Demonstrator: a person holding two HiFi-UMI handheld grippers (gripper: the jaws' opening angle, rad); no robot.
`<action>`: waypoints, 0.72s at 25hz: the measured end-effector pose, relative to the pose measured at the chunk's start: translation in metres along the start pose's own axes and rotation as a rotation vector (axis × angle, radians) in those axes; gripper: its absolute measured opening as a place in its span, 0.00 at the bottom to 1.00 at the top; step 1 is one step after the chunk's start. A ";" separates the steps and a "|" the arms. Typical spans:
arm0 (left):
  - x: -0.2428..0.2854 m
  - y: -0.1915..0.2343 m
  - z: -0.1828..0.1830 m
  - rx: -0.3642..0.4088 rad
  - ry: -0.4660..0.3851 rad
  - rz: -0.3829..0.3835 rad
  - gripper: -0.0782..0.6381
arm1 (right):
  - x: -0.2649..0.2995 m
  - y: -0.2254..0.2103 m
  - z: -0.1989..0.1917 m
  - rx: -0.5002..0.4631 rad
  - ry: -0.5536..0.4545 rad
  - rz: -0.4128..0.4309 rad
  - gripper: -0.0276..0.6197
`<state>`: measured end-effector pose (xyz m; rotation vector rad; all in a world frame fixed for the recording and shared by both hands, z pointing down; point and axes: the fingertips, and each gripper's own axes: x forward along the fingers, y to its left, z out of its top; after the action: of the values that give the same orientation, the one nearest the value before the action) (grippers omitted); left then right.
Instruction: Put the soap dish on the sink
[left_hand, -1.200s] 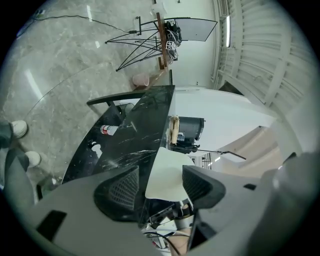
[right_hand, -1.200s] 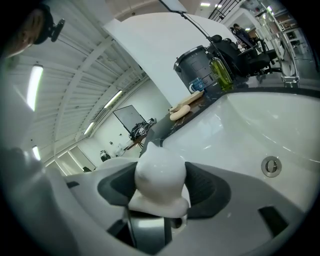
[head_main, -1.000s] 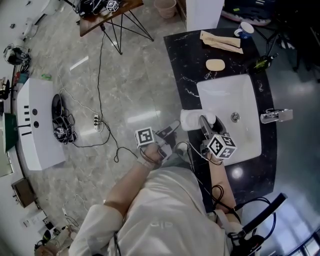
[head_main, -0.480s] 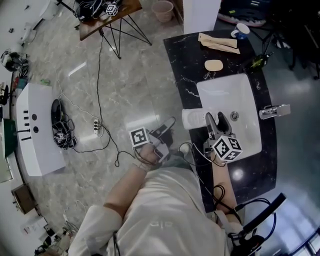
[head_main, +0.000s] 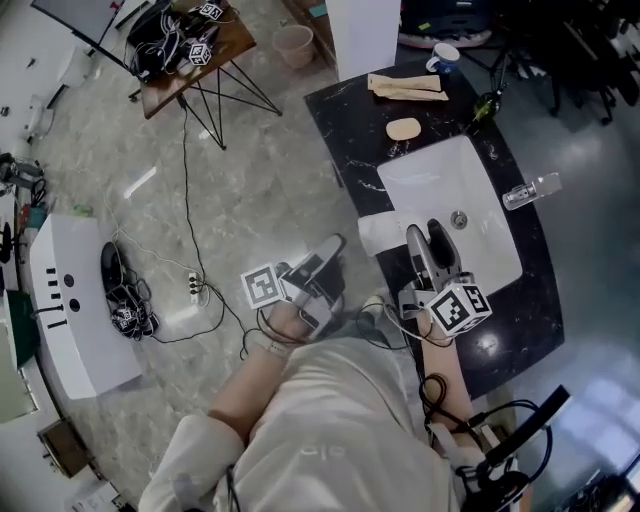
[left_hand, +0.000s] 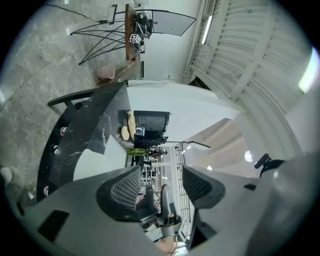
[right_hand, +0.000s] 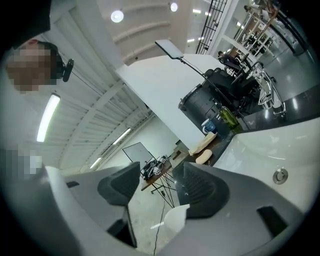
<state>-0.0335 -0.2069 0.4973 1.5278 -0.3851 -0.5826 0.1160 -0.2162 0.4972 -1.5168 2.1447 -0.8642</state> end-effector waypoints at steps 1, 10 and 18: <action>0.001 -0.009 -0.004 0.008 0.020 -0.020 0.48 | -0.005 0.007 0.003 0.005 -0.016 0.003 0.47; 0.003 -0.061 -0.037 0.043 0.163 -0.144 0.47 | -0.057 0.063 0.009 0.055 -0.120 0.043 0.47; 0.010 -0.073 -0.071 -0.008 0.290 -0.202 0.46 | -0.106 0.072 0.012 0.163 -0.222 0.018 0.44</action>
<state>0.0073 -0.1510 0.4216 1.6268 -0.0065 -0.5082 0.1093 -0.1036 0.4353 -1.4371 1.8793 -0.8021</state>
